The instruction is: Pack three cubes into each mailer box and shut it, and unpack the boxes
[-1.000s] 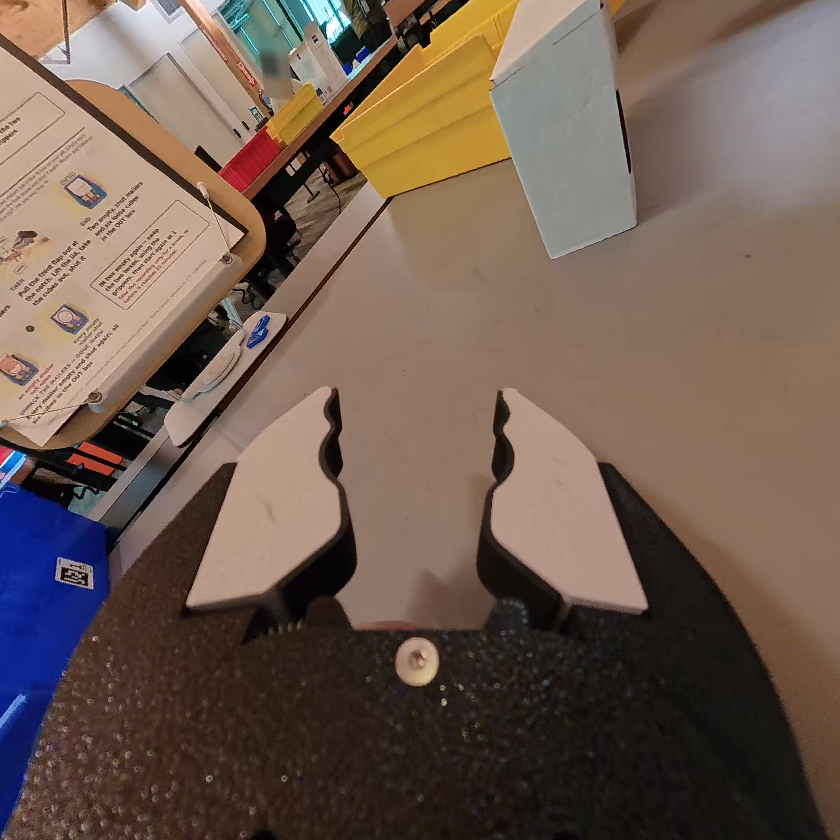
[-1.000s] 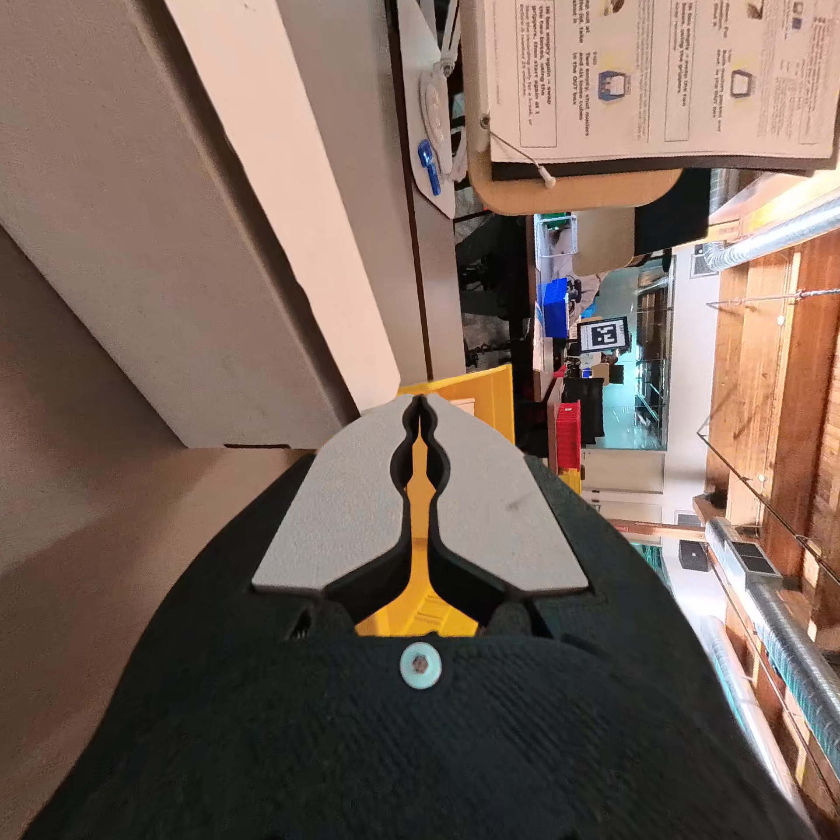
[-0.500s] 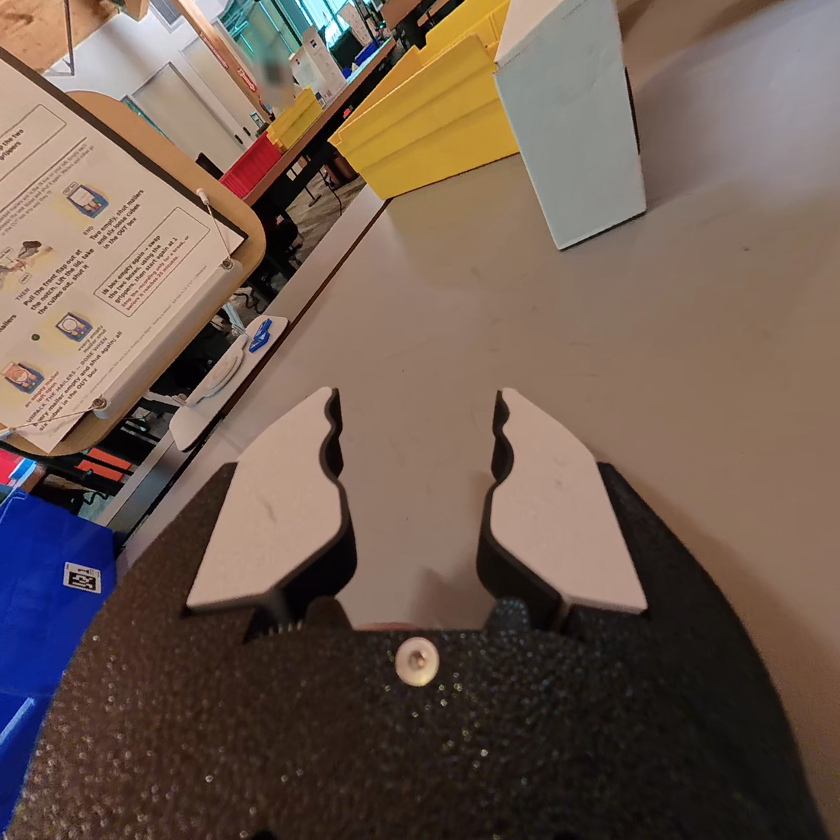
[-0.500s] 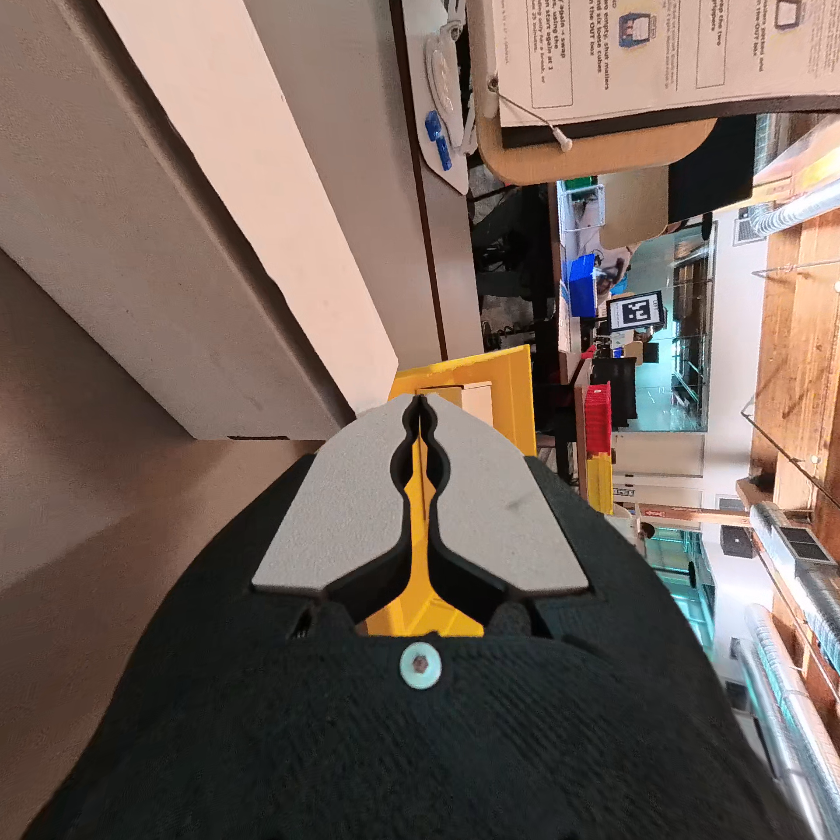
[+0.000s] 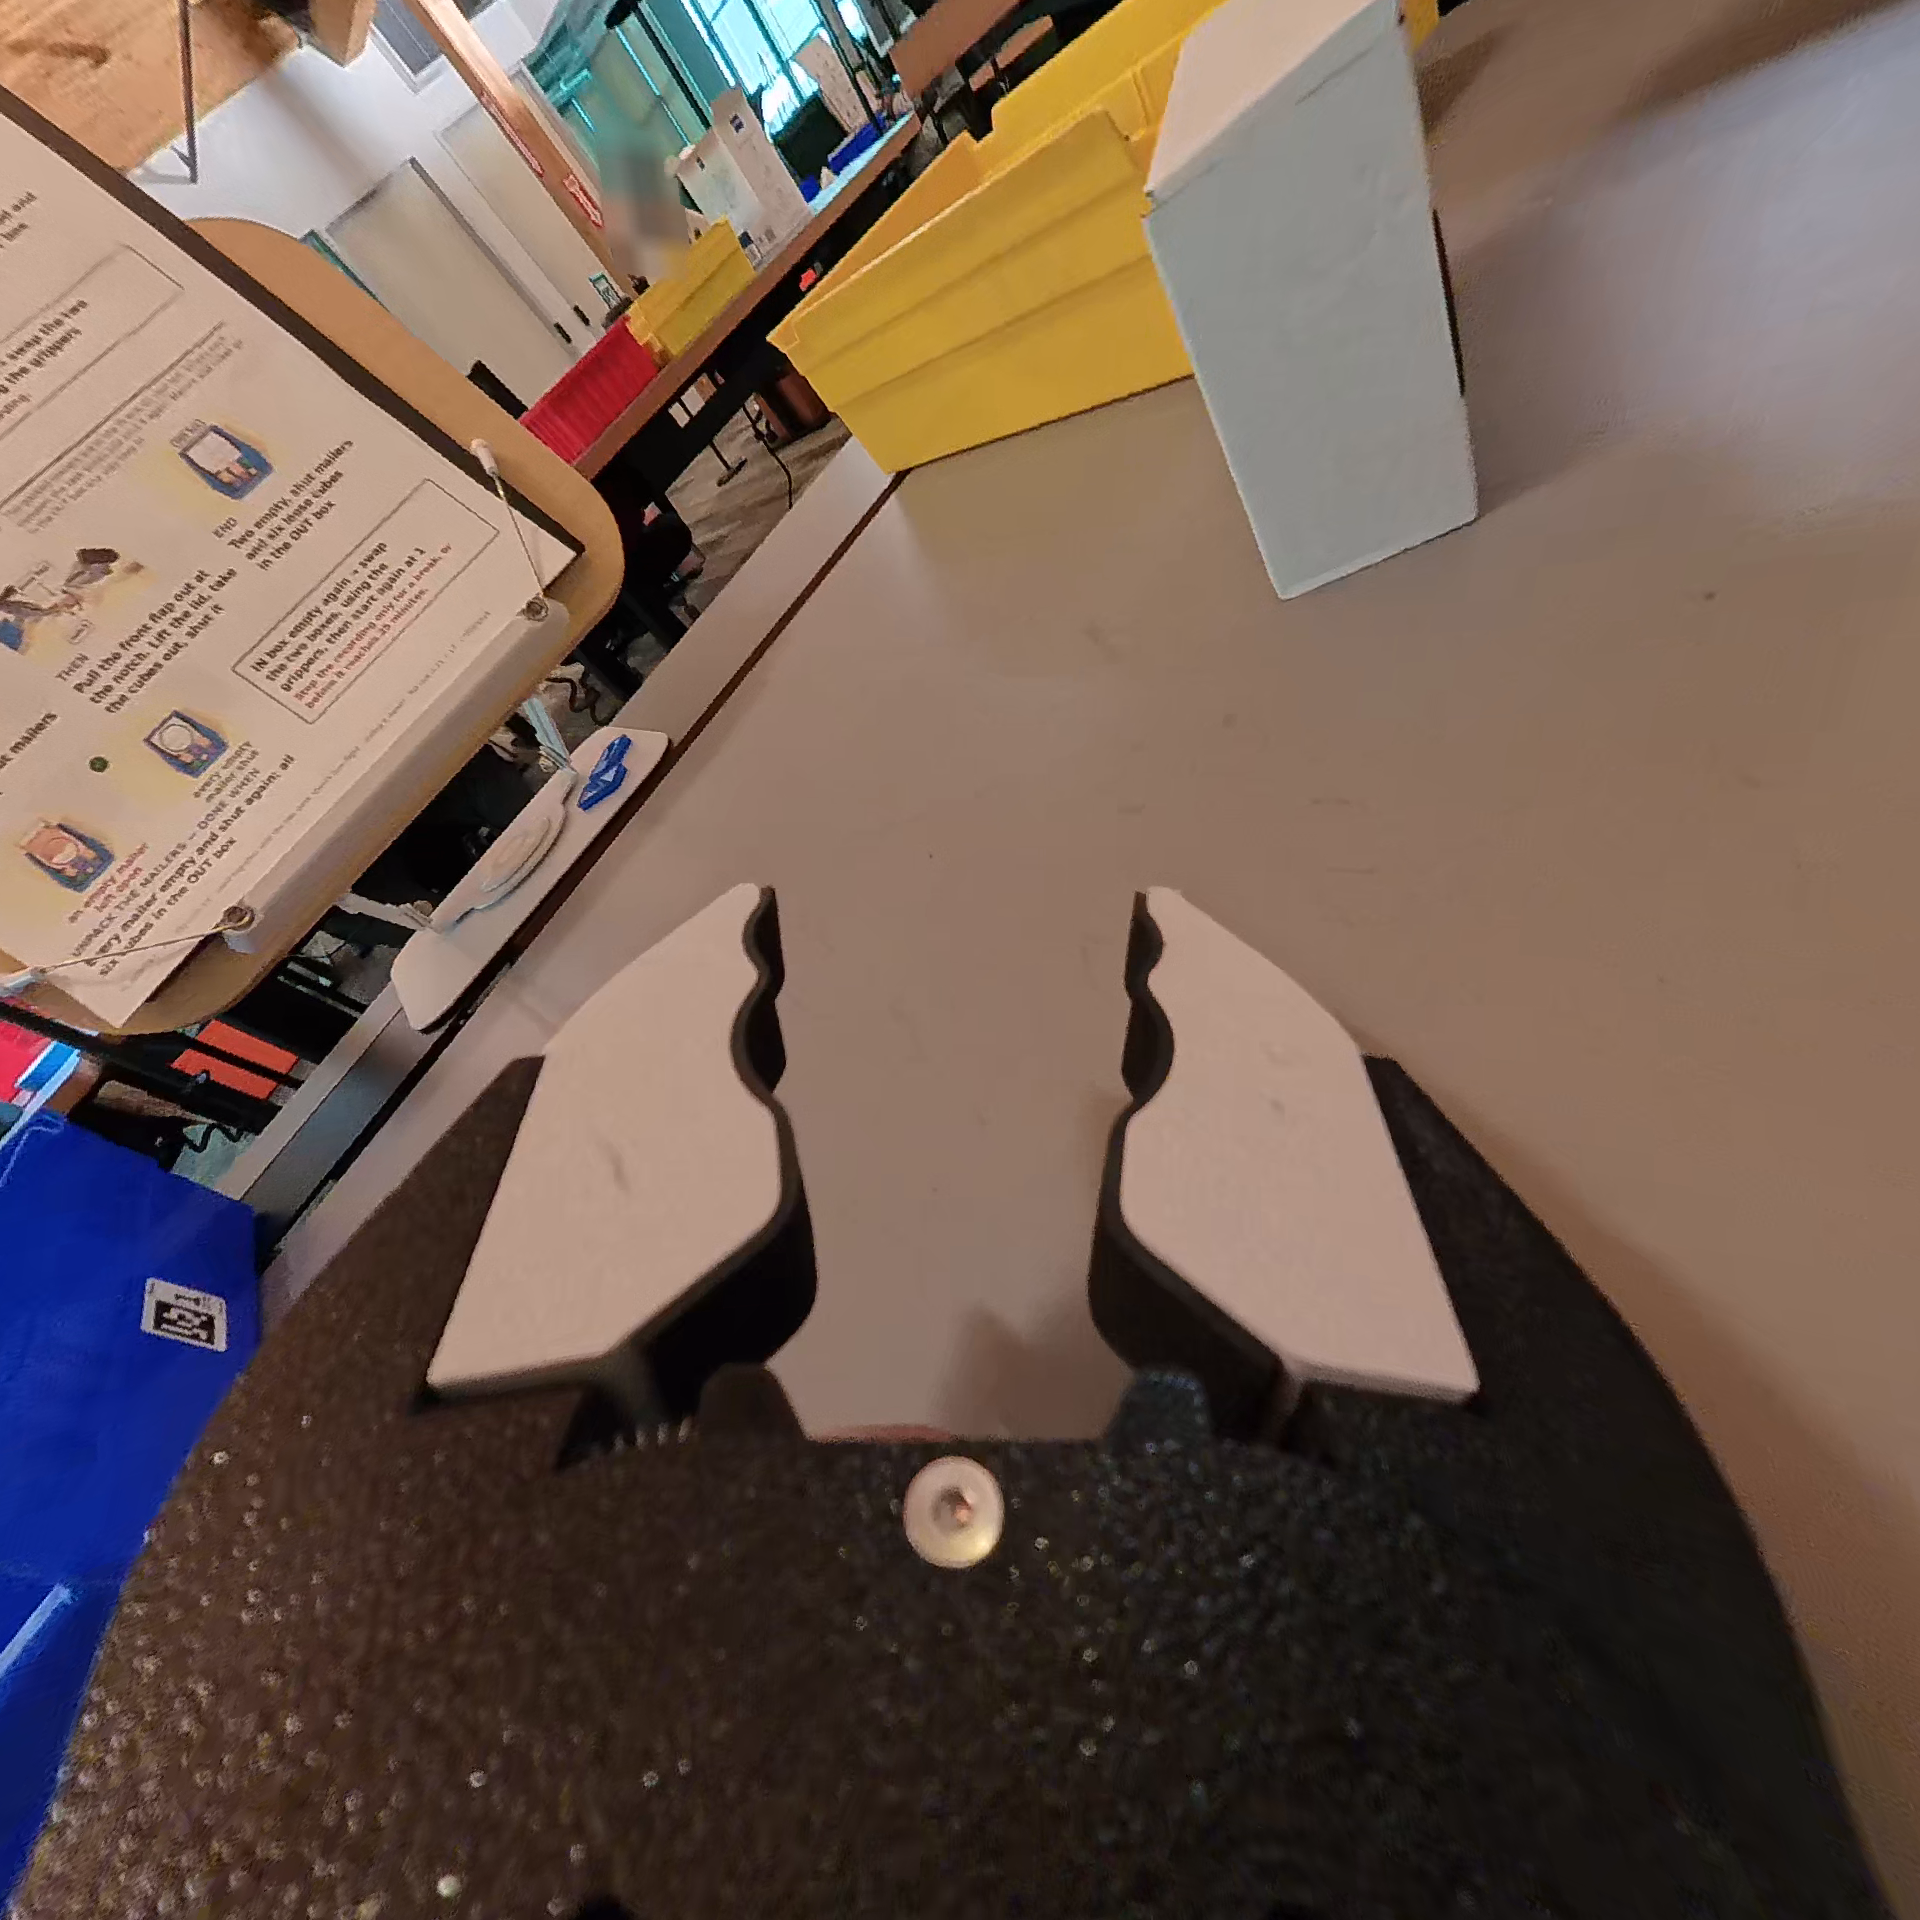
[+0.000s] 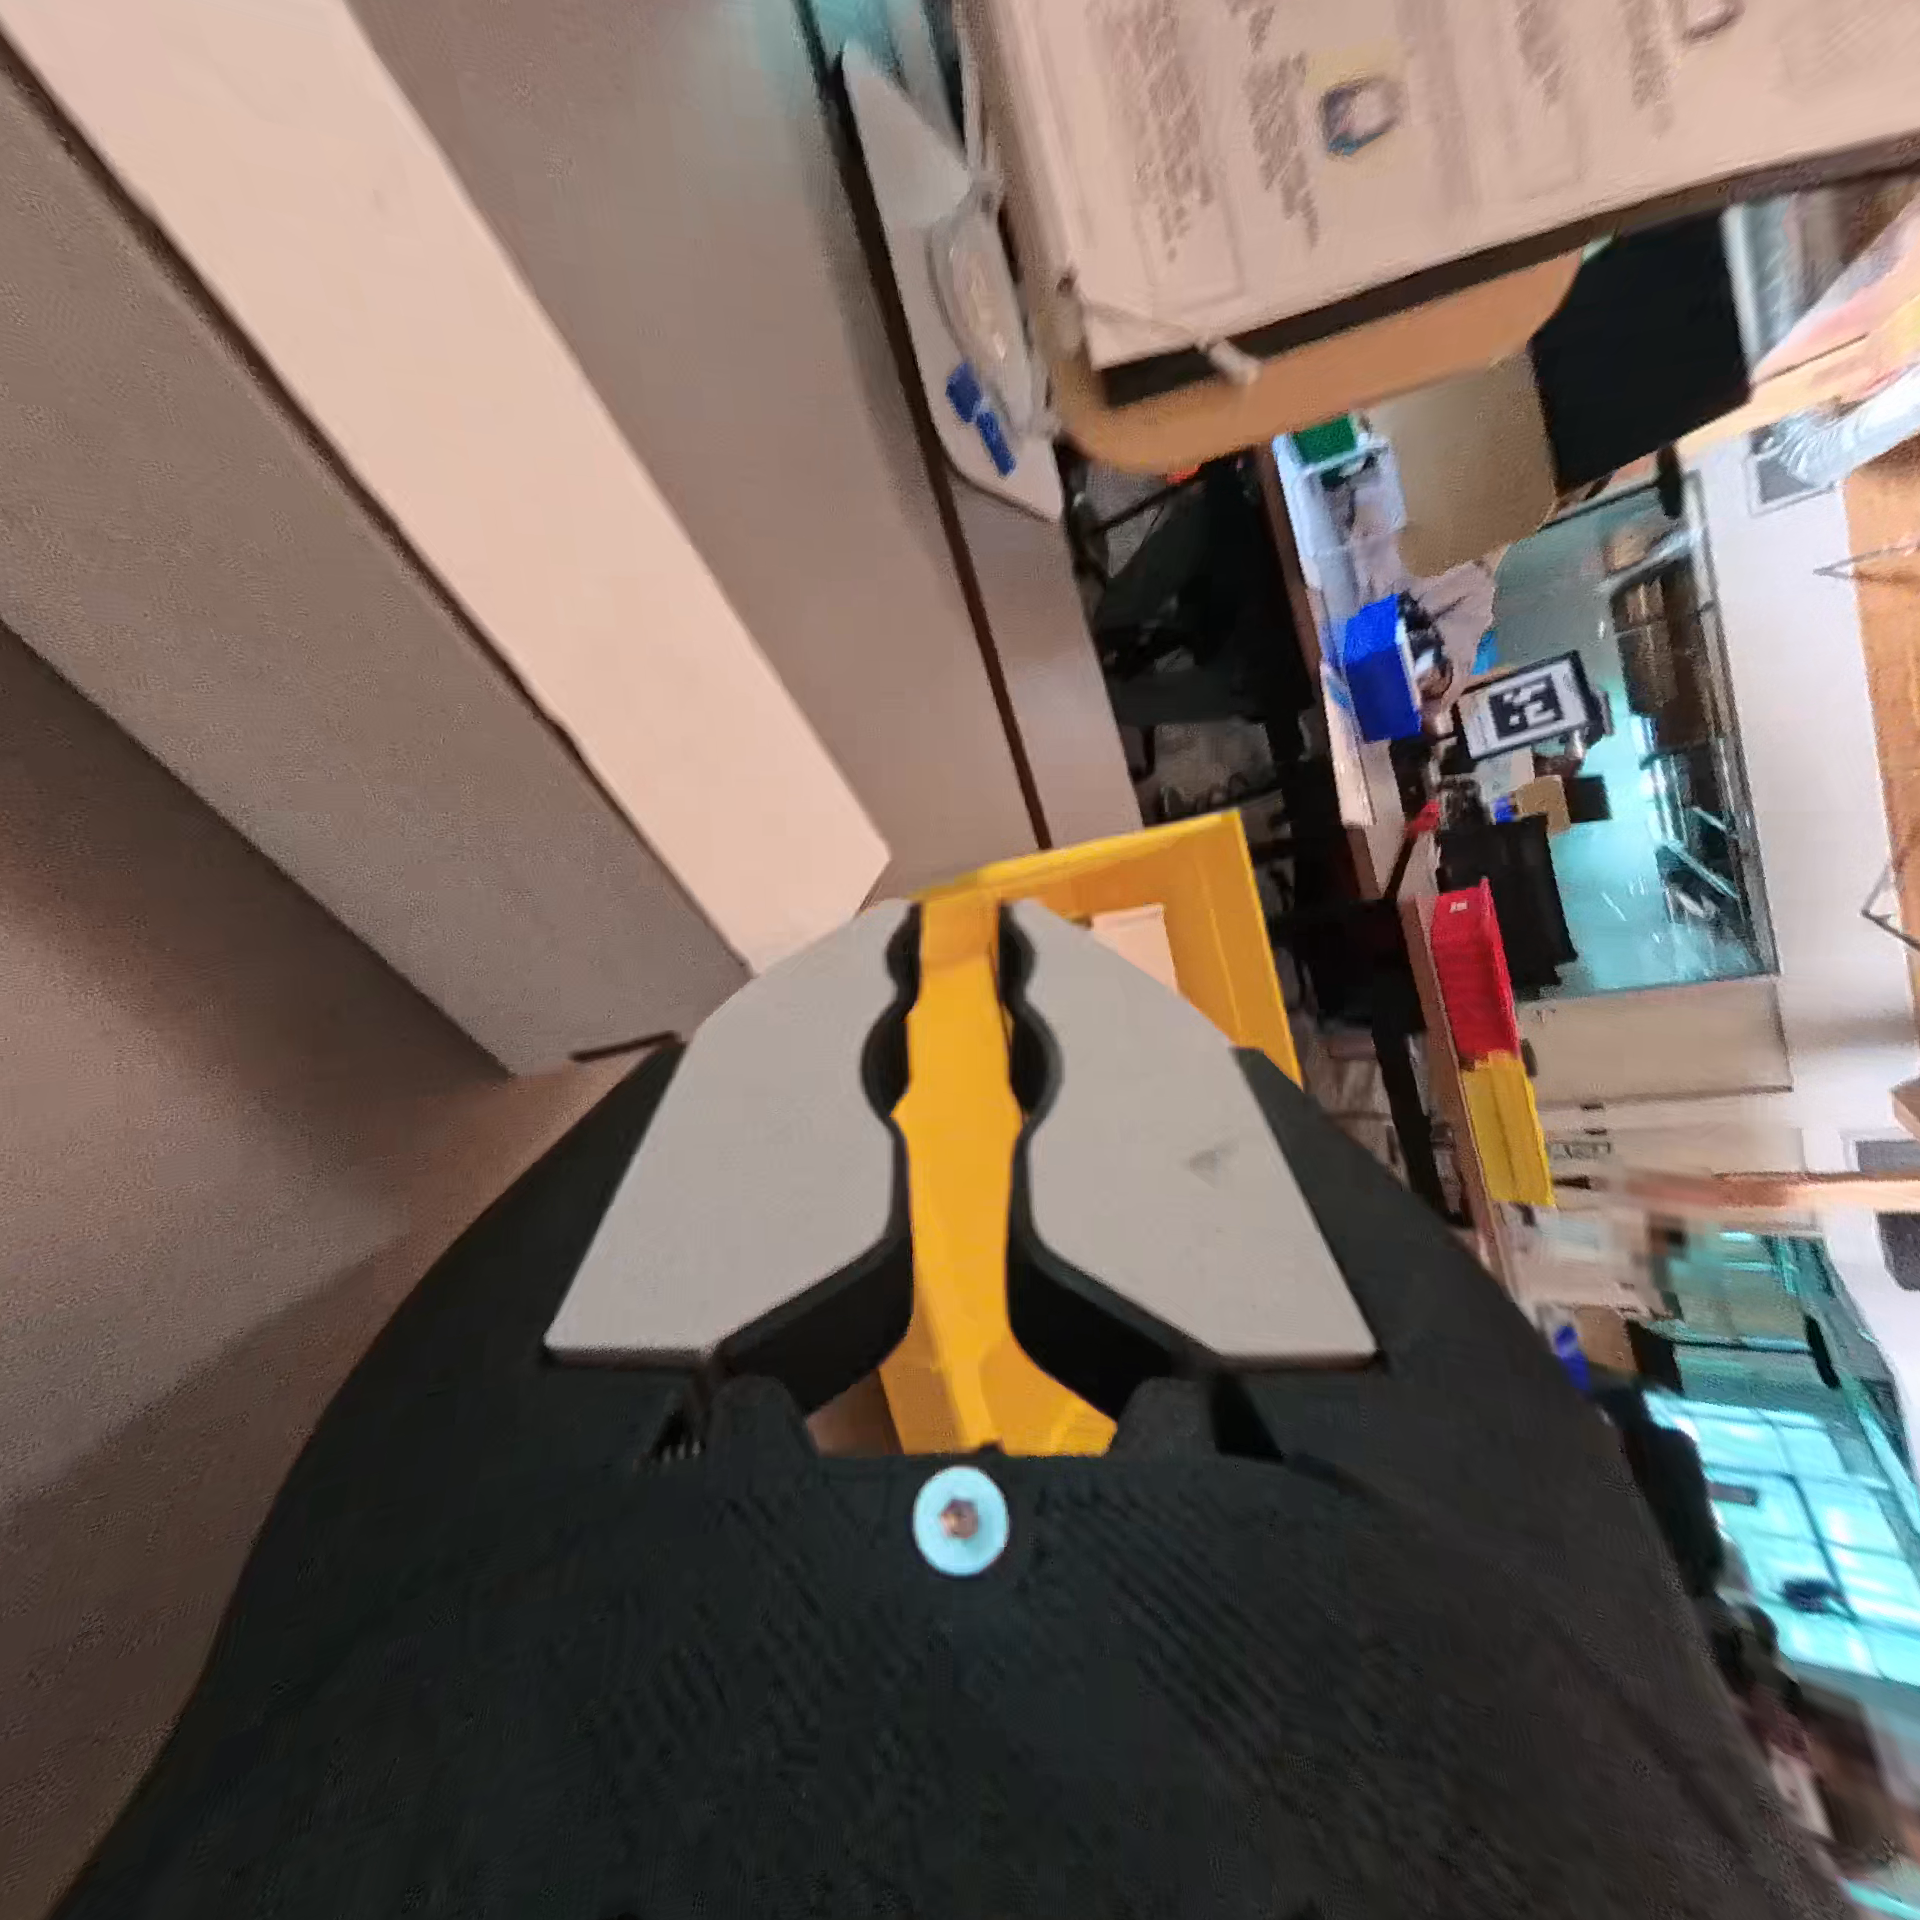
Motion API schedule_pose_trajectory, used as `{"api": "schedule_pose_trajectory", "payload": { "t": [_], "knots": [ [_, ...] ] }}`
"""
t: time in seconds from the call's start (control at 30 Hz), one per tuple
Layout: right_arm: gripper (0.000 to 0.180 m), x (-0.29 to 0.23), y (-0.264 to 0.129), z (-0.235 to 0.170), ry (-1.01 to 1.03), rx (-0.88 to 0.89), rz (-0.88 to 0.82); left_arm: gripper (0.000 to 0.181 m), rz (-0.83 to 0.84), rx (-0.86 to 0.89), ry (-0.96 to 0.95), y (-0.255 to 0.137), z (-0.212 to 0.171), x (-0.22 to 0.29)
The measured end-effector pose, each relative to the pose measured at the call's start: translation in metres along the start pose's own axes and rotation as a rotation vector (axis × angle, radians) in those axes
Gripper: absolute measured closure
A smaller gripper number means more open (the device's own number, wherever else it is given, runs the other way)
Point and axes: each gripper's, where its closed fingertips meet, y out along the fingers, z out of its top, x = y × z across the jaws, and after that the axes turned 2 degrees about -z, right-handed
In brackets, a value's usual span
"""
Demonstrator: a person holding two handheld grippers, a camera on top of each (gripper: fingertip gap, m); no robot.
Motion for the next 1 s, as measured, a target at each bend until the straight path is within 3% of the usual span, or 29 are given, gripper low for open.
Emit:
{"api": "schedule_pose_trajectory", "payload": {
  "t": [0.03, 0.07, 0.17, 0.27, 0.43, 0.67, 0.9, 1.0],
  "knots": [
    [0.147, 0.006, -0.006, 0.014, 0.046, 0.070, 0.033, 0.118, 0.006, 0.009, -0.004, -0.001, 0.001, -0.001],
    [0.142, 0.003, -0.012, 0.026, 0.099, 0.110, 0.137, 0.119, 0.010, 0.017, -0.009, -0.002, 0.002, -0.002],
    [0.122, -0.019, -0.016, 0.039, 0.100, 0.023, 0.455, 0.120, 0.004, 0.010, -0.014, -0.001, 0.001, -0.002],
    [0.111, -0.044, -0.008, 0.042, -0.087, -0.098, 0.641, 0.119, -0.002, -0.008, 0.013, 0.001, -0.001, 0.001],
    [0.112, -0.070, 0.009, 0.041, -0.280, -0.216, 0.827, 0.120, 0.007, -0.013, 0.075, 0.001, -0.001, 0.006],
    [0.114, -0.082, 0.018, 0.044, -0.404, -0.243, 0.912, 0.122, 0.018, -0.002, 0.095, 0.000, 0.000, 0.007],
    [0.116, -0.086, 0.027, 0.038, -0.456, -0.280, 0.883, 0.123, 0.027, 0.011, 0.102, -0.002, 0.001, 0.007],
    [0.116, -0.069, 0.022, 0.043, -0.454, -0.294, 0.794, 0.123, 0.027, 0.007, 0.103, -0.003, 0.000, 0.007]
  ]
}}
